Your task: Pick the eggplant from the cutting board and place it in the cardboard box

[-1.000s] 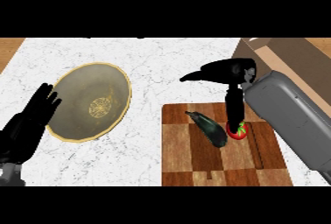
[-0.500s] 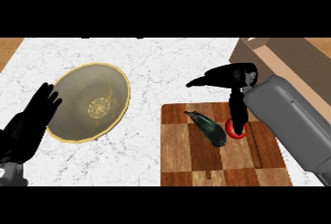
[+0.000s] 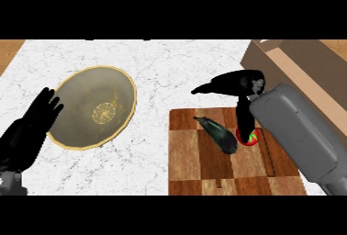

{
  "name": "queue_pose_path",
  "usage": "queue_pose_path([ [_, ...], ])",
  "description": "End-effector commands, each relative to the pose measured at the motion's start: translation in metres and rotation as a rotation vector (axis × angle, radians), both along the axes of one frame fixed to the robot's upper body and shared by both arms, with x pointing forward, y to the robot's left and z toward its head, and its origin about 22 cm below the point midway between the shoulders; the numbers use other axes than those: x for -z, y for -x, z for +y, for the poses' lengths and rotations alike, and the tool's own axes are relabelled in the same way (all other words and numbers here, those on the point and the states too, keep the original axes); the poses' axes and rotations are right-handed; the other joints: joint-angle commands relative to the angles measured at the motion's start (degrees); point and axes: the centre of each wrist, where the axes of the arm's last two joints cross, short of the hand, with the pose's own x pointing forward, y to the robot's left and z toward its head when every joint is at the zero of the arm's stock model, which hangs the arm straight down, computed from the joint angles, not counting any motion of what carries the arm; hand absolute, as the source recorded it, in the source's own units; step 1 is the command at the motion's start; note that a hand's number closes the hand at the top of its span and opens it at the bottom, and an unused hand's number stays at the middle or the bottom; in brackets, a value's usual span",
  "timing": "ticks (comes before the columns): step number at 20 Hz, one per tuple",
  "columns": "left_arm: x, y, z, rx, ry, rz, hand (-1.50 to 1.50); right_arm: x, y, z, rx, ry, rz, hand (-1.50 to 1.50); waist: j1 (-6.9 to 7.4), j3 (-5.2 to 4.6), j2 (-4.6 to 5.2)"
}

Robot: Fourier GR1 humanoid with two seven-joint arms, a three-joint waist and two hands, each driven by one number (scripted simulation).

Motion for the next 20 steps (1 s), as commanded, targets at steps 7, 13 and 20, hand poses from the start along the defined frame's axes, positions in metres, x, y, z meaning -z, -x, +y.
queue_pose_path([
  [7,0.010,0.003,-0.016,0.008,0.010,0.015,0.00,0.030,0.014,0.026,-0.035,0.051,-0.035,-1.50,0.03,0.00,-0.02],
  [13,0.018,-0.002,0.007,0.007,-0.017,-0.005,0.00,0.028,0.001,0.041,-0.033,0.078,-0.030,-1.50,0.18,-0.03,0.09],
  [20,0.011,-0.010,-0.001,-0.006,-0.002,0.010,0.00,0.033,0.026,0.028,-0.041,0.135,-0.034,-1.50,-0.51,-0.02,-0.09],
])
